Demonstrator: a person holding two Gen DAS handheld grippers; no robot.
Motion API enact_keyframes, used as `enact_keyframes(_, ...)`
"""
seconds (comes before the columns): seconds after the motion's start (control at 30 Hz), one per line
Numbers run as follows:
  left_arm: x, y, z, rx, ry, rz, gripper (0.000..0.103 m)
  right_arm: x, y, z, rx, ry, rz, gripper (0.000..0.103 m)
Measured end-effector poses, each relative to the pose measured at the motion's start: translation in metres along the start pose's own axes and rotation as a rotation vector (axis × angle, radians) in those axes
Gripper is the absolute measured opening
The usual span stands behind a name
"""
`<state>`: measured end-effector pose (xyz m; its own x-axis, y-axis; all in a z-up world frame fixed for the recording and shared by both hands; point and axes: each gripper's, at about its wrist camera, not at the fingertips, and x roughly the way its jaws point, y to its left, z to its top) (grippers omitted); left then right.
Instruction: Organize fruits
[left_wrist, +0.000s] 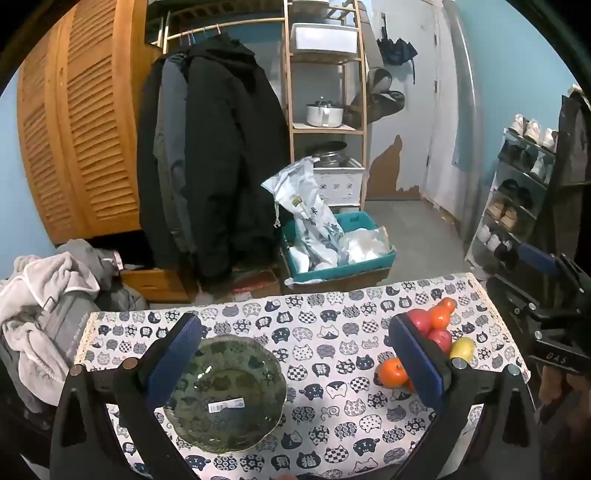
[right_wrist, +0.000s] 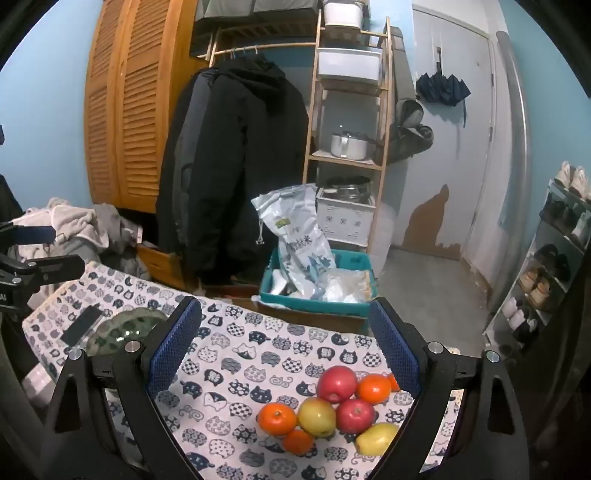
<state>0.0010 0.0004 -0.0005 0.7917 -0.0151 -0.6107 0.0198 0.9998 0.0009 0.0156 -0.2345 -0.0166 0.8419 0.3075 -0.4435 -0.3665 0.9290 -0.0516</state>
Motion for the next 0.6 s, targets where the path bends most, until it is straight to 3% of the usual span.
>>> enact_keyframes(0.6, -0.0033, 0.0006, -0.0012, -0.014, -0.028, -0.027, 0.102, 0.0008, 0.0001, 0.0001, -0.007, 0.008, -0.002, 0.090)
